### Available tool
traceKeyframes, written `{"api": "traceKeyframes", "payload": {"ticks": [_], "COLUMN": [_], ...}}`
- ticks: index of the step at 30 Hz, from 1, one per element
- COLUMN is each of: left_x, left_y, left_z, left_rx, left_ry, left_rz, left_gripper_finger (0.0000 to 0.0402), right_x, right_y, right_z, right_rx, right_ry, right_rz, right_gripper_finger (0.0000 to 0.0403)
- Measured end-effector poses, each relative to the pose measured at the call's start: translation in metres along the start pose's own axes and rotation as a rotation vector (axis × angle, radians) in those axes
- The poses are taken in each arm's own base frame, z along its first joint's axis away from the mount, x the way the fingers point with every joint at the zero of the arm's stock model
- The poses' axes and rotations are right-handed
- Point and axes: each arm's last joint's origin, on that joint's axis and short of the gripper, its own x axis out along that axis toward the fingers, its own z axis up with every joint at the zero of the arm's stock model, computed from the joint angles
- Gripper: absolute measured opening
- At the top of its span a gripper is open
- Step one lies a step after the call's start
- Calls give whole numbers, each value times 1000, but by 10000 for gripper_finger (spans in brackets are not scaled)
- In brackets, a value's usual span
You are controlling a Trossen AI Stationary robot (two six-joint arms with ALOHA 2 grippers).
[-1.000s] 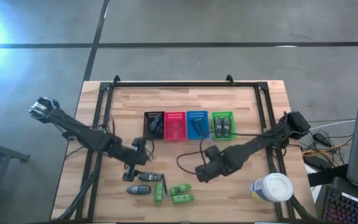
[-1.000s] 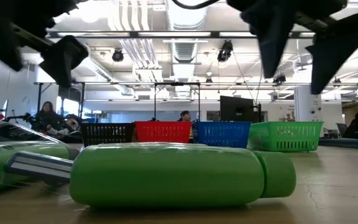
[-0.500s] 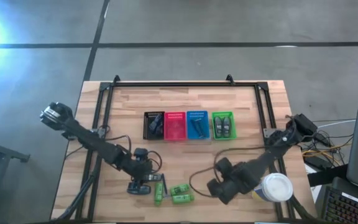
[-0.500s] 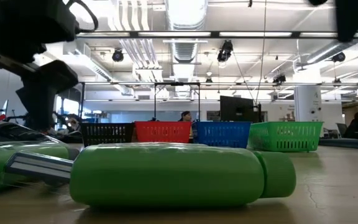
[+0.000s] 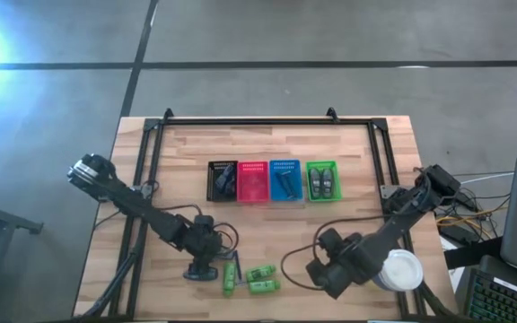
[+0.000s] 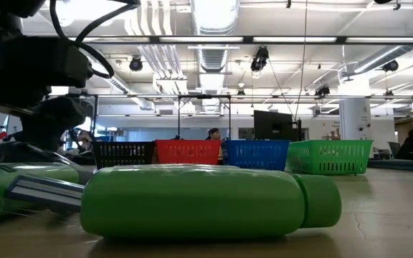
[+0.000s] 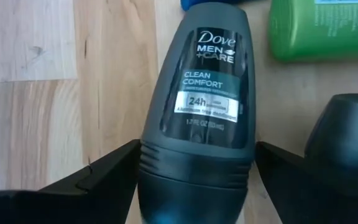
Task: Pick & Place Travel size toiletries
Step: Put the black deodorant into the green basket
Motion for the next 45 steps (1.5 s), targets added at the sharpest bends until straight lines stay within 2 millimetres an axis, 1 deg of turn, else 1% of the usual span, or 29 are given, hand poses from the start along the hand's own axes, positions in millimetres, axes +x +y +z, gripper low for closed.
{"api": "traceKeyframes", "payload": {"ticks": [4, 9, 12, 19, 25, 29, 32, 36, 41, 45], "left_x": [2, 1, 1, 1, -5, -12, -18, -28, -50, -72], "left_y": [0, 0, 0, 0, -4, -3, -3, -4, -3, -1], "left_z": [0, 0, 0, 2, 9, 13, 16, 20, 30, 42], "left_rx": [13, 38, 46, 44, 36, 25, 17, 2, -23, -12], "left_ry": [6, -3, -10, -23, -61, -109, -134, -176, -292, -400], "left_rz": [4, 14, 13, 13, 6, 40, 37, 30, 78, 121], "left_gripper_finger": [316, 297, 276, 208, 206, 206, 206, 206, 206, 206], "right_x": [0, 0, 0, 0, -2, -10, -14, -19, -17, -18], "right_y": [0, 0, 0, 4, 11, 16, 17, 18, 21, 26], "right_z": [1, 1, 1, 0, -1, 2, 6, 16, 31, 51], "right_rx": [6, 7, 7, 38, 66, 118, 147, 185, 250, 276], "right_ry": [0, 0, 0, 8, 24, 34, -2, -25, -23, -35], "right_rz": [-1, 1, 2, 35, 108, 162, 189, 234, 289, 345], "right_gripper_finger": [368, 368, 368, 368, 368, 368, 368, 368, 368, 368]}}
